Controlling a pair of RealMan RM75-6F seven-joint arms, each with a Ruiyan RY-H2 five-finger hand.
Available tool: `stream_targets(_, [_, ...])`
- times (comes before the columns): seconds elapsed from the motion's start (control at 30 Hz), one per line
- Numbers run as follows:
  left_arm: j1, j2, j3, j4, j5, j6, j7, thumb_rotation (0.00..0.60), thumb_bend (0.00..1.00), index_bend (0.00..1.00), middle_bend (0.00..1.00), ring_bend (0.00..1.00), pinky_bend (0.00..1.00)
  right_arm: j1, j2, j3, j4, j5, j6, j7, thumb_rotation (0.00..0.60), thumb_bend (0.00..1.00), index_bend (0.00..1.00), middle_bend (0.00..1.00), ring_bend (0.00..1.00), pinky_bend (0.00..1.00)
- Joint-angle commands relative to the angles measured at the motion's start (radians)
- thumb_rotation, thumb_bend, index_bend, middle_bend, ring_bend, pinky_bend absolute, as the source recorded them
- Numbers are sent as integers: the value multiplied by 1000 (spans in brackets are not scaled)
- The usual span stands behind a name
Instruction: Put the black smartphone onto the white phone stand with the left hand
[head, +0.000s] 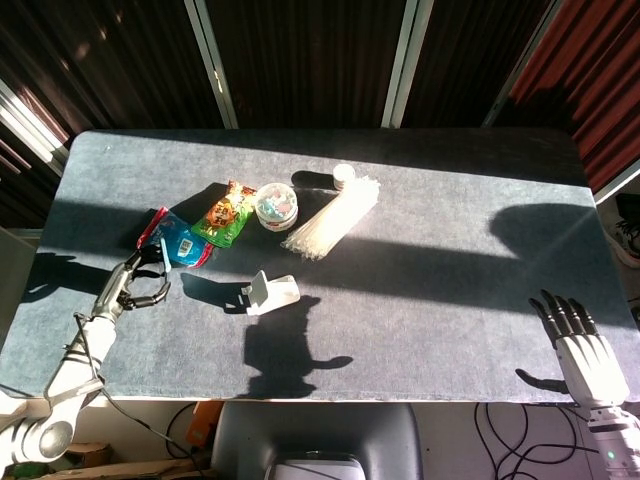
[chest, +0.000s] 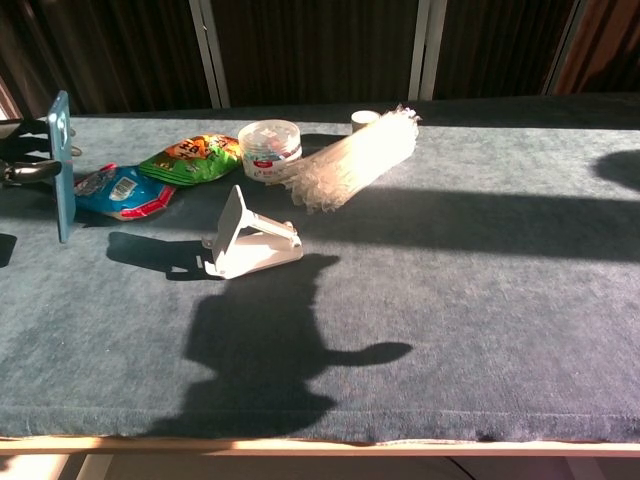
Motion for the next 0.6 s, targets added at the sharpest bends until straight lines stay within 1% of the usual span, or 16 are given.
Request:
stream_targets(0.03, [25,12,-7,-76,9,53,7,600,402,938,1000,742,319,1,0,0,0,0,-1,0,600,109,0,0,0,0])
stream_targets(0.1, [33,5,-12,-118,-2,84,28,600,408,938,1000,742,324,1,0,-1,-1,-1,-3,-1,600,109,0,0,0,0])
stream_targets(0.2, [38,-14,-26,-190,-48,136,88,600,415,938,1000,744,334,1,0,-4,-1,-5,-3,-1,600,109,0,0,0,0])
stream_targets(0.3, [27,-38,-33,-245,-92,170,179,600,424,938,1000,745,335,1,1,-5,0,-7,-1,1,600,110,0,0,0,0])
stream_targets(0.37, [16,-68,-33,-262,-116,201,253,600,424,938,1000,745,333,1,1,-4,0,-7,-1,1,600,110,0,0,0,0])
stream_targets(0.47, [-1,-117,-28,-278,-164,218,327,600,426,938,1000,746,330,2,0,-5,0,-6,-4,-1,600,110,0,0,0,0])
stream_targets(0.6, [-20,-175,-27,-279,-219,229,392,600,431,938,1000,746,329,5,-1,-5,1,-4,-10,-5,600,109,0,0,0,0])
